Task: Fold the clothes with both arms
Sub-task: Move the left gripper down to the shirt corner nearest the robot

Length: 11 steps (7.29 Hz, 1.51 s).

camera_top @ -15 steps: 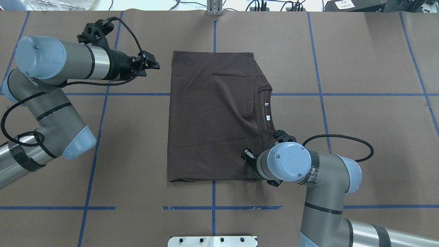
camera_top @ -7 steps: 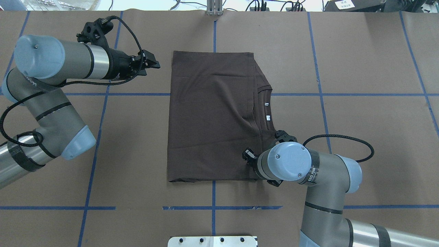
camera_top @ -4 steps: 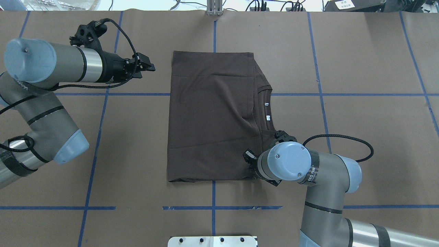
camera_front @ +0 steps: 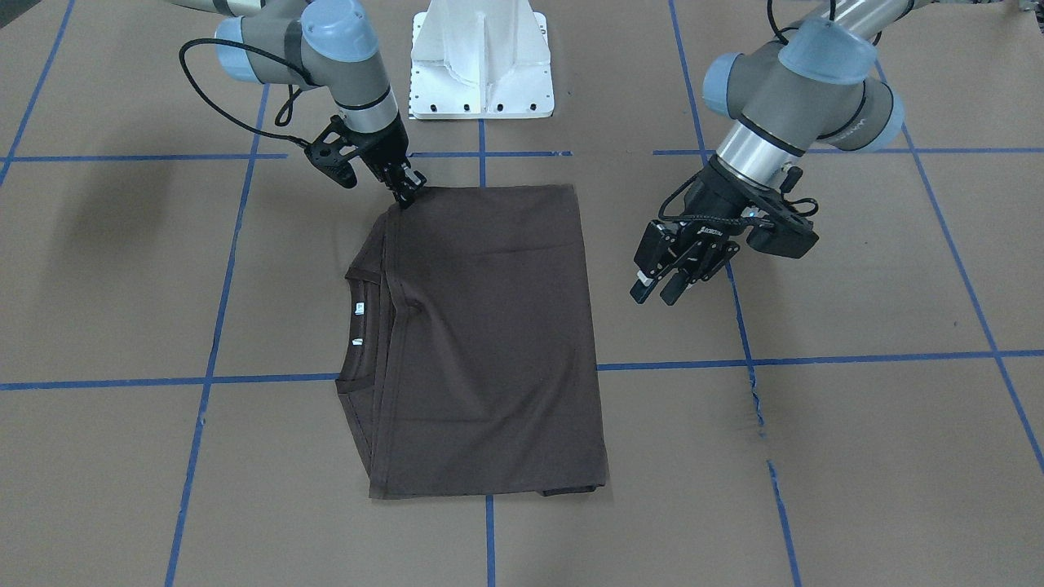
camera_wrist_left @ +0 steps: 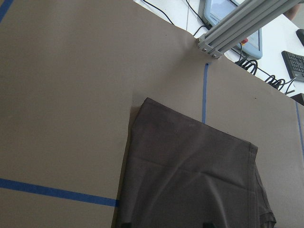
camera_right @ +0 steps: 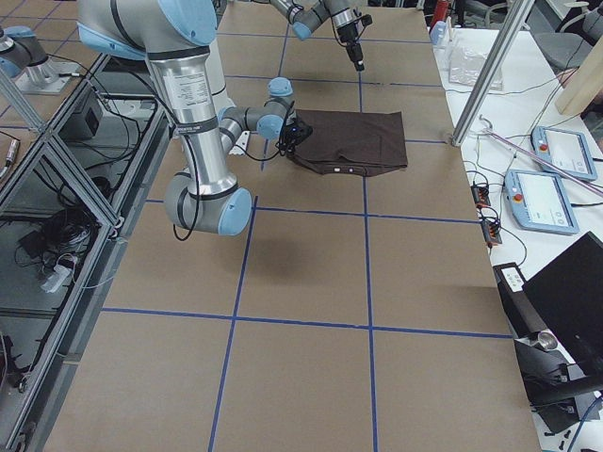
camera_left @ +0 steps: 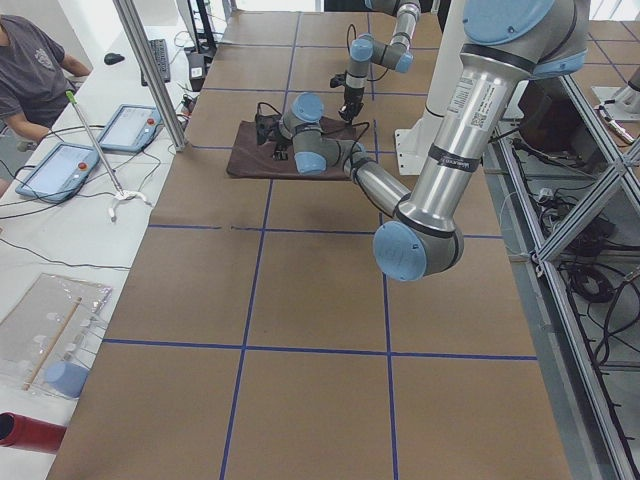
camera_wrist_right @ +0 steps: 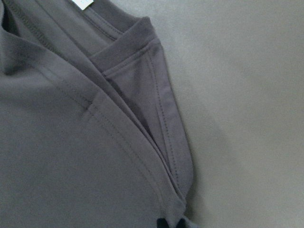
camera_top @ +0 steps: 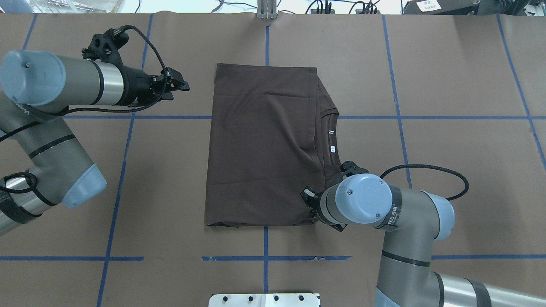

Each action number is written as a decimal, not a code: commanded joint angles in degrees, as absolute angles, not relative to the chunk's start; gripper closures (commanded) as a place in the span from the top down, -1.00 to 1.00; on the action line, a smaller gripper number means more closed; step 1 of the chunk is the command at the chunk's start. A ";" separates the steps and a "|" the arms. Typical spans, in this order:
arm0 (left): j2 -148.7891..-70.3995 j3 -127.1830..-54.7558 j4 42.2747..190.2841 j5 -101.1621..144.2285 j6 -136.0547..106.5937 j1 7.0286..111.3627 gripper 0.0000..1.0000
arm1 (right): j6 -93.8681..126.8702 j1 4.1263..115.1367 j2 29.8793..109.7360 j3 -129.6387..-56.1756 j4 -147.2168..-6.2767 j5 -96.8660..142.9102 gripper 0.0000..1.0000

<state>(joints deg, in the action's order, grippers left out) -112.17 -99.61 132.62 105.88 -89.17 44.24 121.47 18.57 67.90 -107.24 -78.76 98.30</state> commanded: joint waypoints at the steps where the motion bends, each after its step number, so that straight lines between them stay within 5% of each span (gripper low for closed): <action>1: -107.09 -105.16 132.45 102.51 -99.52 37.67 0.18 | 121.46 18.63 71.69 -111.94 -78.75 99.22 -1.00; 5: -103.27 -110.66 122.88 87.21 -112.23 14.81 0.11 | 121.29 18.54 72.07 -112.24 -78.75 99.14 -1.00; 11: -105.38 -107.67 122.78 83.23 -112.68 9.49 -0.02 | 121.20 18.63 71.98 -112.32 -78.75 99.23 -1.00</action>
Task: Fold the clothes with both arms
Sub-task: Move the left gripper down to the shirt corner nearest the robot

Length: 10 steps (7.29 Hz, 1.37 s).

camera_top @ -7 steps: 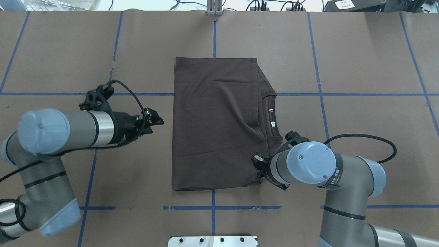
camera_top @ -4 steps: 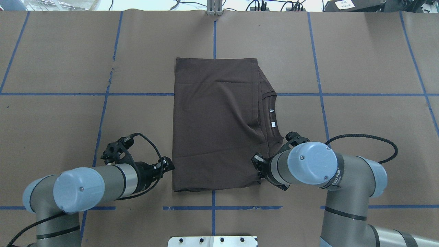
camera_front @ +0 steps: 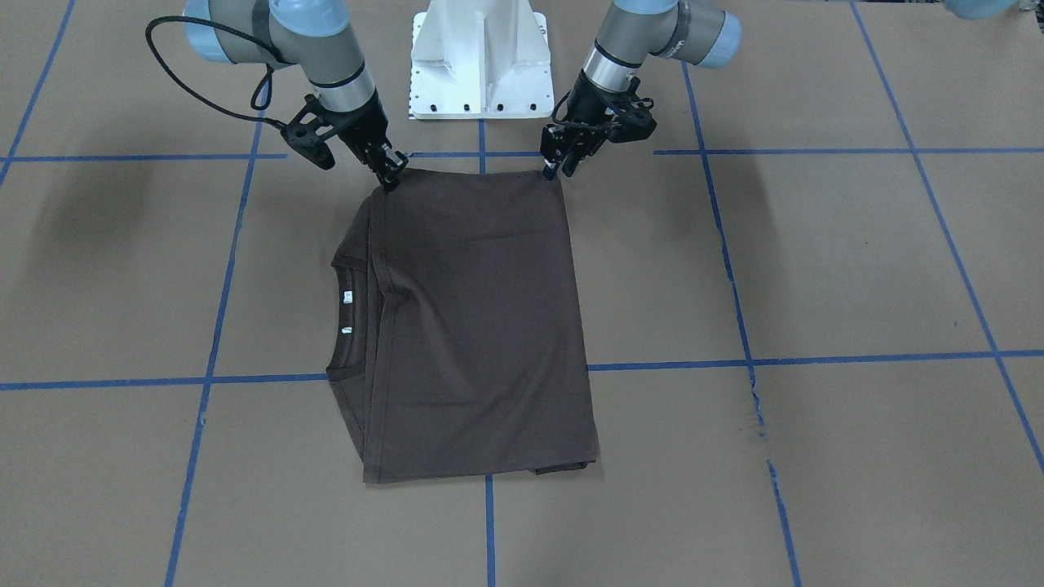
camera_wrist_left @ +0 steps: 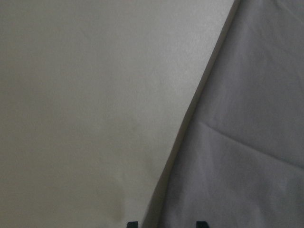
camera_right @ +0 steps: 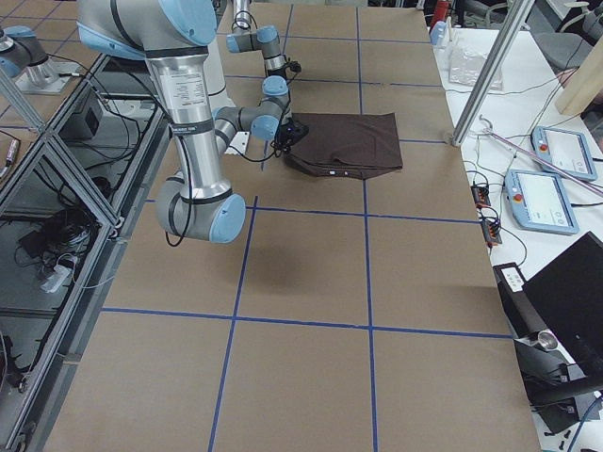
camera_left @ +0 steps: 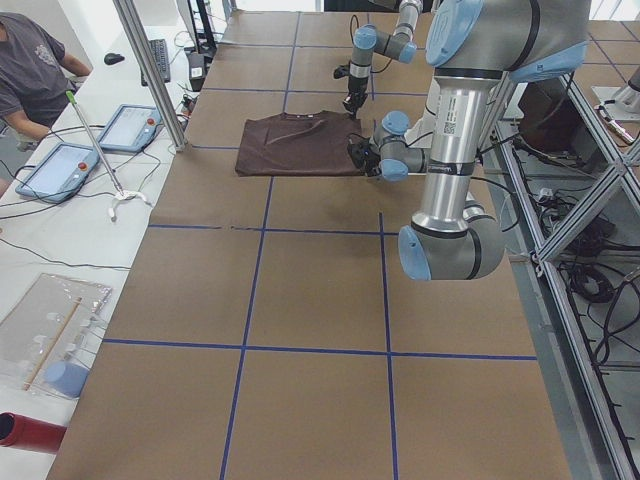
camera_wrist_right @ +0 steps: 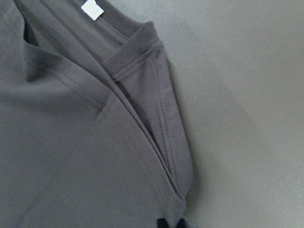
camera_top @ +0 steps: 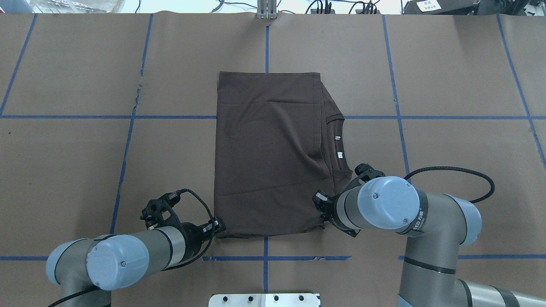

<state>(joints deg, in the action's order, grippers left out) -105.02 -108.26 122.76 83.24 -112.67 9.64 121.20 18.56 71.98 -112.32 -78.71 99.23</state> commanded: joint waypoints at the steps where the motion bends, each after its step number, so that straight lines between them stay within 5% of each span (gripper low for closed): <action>1: -105.99 -106.53 122.78 83.23 -112.68 9.23 -0.04 | 121.20 18.63 71.98 -112.41 -78.66 99.23 -1.00; 2: -106.26 -106.09 122.78 83.23 -112.68 9.23 -0.11 | 121.20 18.63 71.98 -112.41 -78.75 99.23 -1.00; 4: -106.52 -106.26 122.78 82.71 -113.03 9.23 -1.00 | 121.20 18.63 71.89 -112.41 -78.75 99.32 -1.00; 7: -103.13 -113.59 121.91 82.97 -112.85 10.28 -1.00 | 121.20 18.55 71.90 -112.67 -78.58 99.40 -1.00; 10: -98.17 -124.33 118.24 82.27 -120.10 6.45 -1.00 | 121.73 15.75 78.98 -125.37 -78.66 103.44 -1.00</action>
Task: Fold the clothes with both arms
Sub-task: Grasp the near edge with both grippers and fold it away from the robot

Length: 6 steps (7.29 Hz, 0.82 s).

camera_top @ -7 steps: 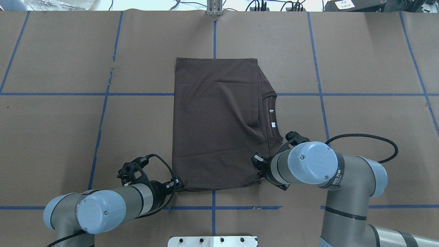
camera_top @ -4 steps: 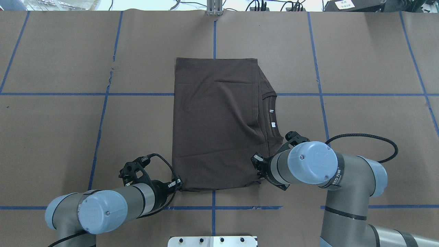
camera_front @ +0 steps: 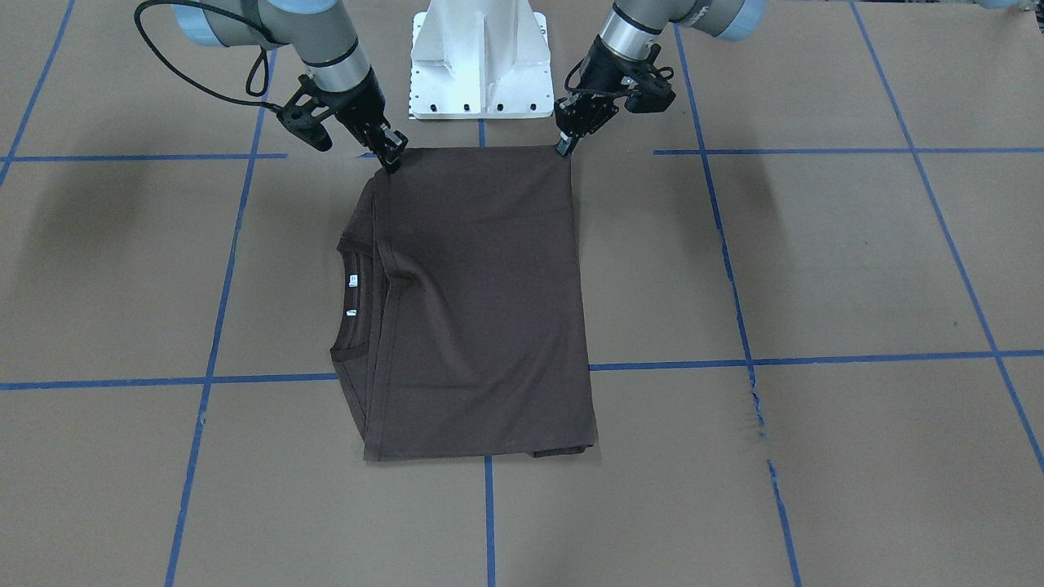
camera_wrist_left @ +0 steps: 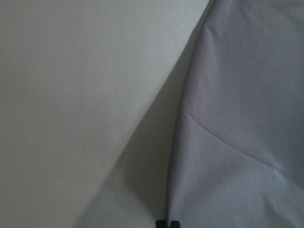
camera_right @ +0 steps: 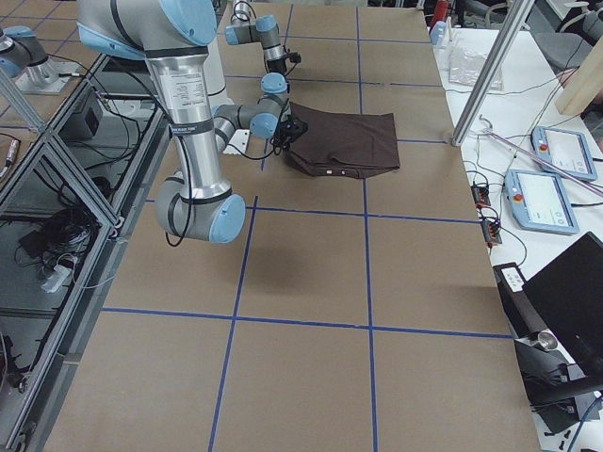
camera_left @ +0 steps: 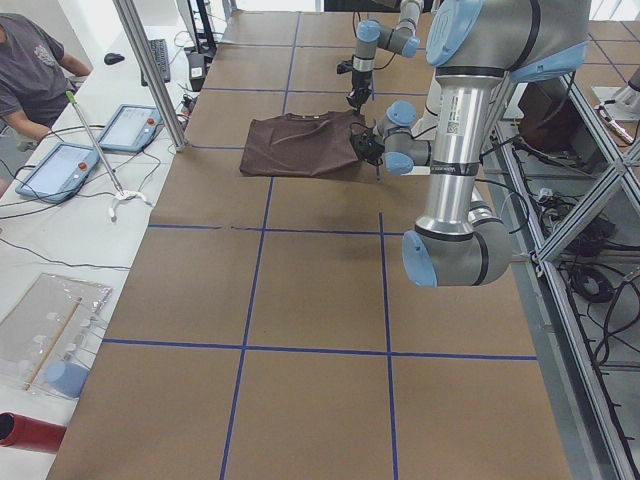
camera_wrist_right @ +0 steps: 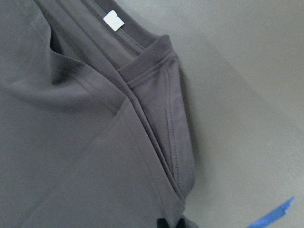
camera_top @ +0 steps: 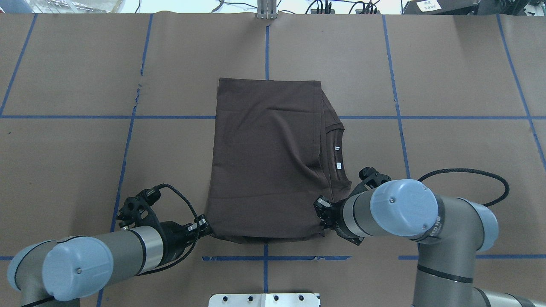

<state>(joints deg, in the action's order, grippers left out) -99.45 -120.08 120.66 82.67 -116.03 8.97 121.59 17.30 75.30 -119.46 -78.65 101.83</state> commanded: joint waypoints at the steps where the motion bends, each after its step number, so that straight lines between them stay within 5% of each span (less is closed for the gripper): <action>1: -100.70 -126.89 113.51 81.83 -120.15 6.16 -1.00 | 121.90 15.73 79.10 -128.29 -78.66 103.80 -1.00; 3: -113.04 -128.50 97.90 82.18 -116.92 12.33 -1.00 | 121.56 21.13 77.79 -128.16 -78.75 103.62 -1.00; 6: -117.15 -120.00 97.38 83.76 -103.92 24.31 -1.00 | 121.55 32.49 68.05 -117.19 -79.19 108.44 -1.00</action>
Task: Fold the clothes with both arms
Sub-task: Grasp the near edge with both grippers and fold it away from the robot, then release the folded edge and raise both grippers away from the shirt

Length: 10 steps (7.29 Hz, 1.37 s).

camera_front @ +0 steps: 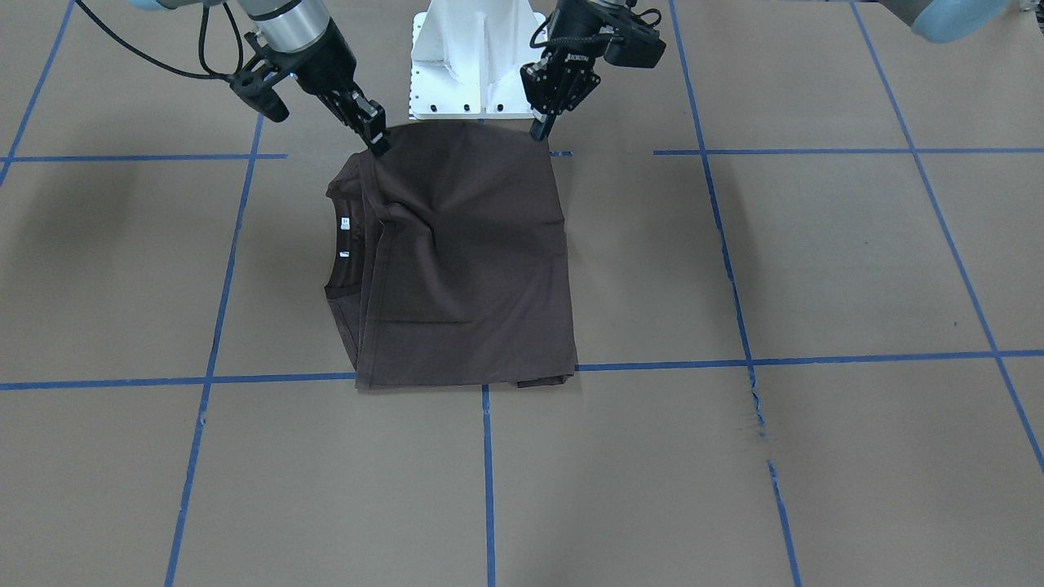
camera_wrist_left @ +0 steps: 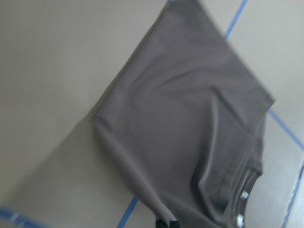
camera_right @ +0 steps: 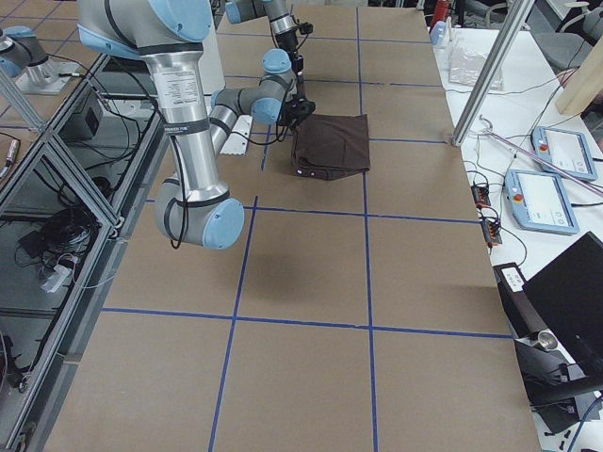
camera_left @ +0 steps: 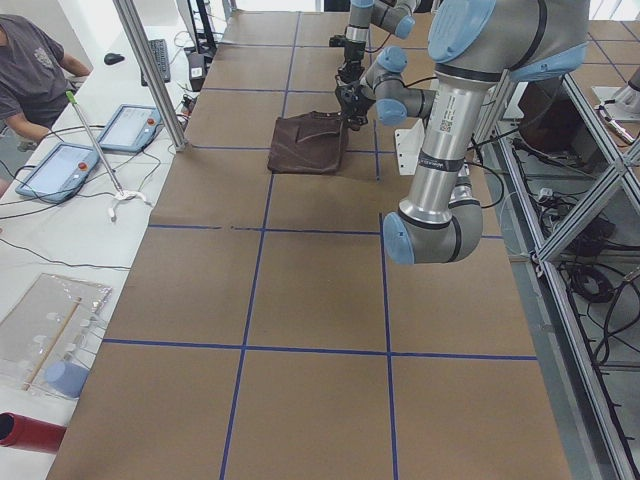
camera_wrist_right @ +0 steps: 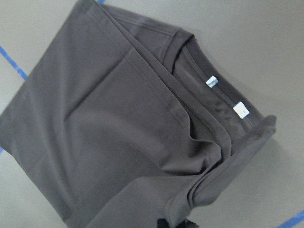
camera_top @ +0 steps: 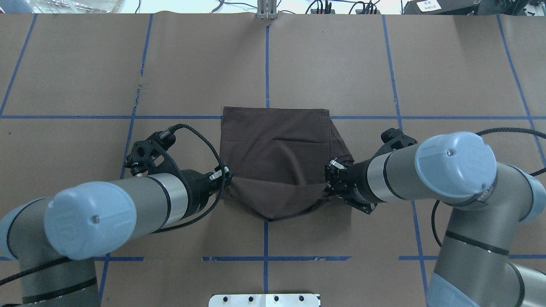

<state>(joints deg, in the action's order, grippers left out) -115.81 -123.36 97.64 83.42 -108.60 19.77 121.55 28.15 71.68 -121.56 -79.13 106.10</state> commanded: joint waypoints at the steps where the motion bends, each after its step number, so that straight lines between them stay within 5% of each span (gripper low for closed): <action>1: -118.72 -115.79 98.60 83.76 -101.45 26.69 -1.00 | 121.47 34.78 66.03 -113.42 -79.02 109.50 -1.00; 3: -122.59 -101.76 108.41 83.76 -100.72 29.00 -1.00 | 119.89 37.17 60.50 -103.15 -78.75 110.47 -1.00; 5: -124.80 -95.82 110.83 83.76 -96.63 30.66 -1.00 | 118.31 38.58 59.85 -99.08 -76.84 111.97 -1.00; 6: -127.24 -89.28 112.22 83.76 -92.59 33.28 -1.00 | 116.91 40.24 57.94 -90.44 -68.38 112.06 -0.06; 7: -132.75 -77.12 117.28 84.28 -86.98 36.27 0.43 | 113.33 42.60 51.22 -76.69 -62.20 113.71 0.99; 8: -133.15 -76.65 118.81 85.07 -85.88 38.65 0.99 | 109.29 47.15 48.89 -74.12 -61.97 118.52 1.00; 10: -131.76 -81.79 118.39 92.97 -85.61 39.81 1.00 | 106.61 50.09 50.88 -75.40 -61.70 124.80 1.00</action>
<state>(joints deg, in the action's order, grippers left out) -132.43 -79.29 118.23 89.64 -86.11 38.66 108.11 48.05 50.58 -75.53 -62.06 121.88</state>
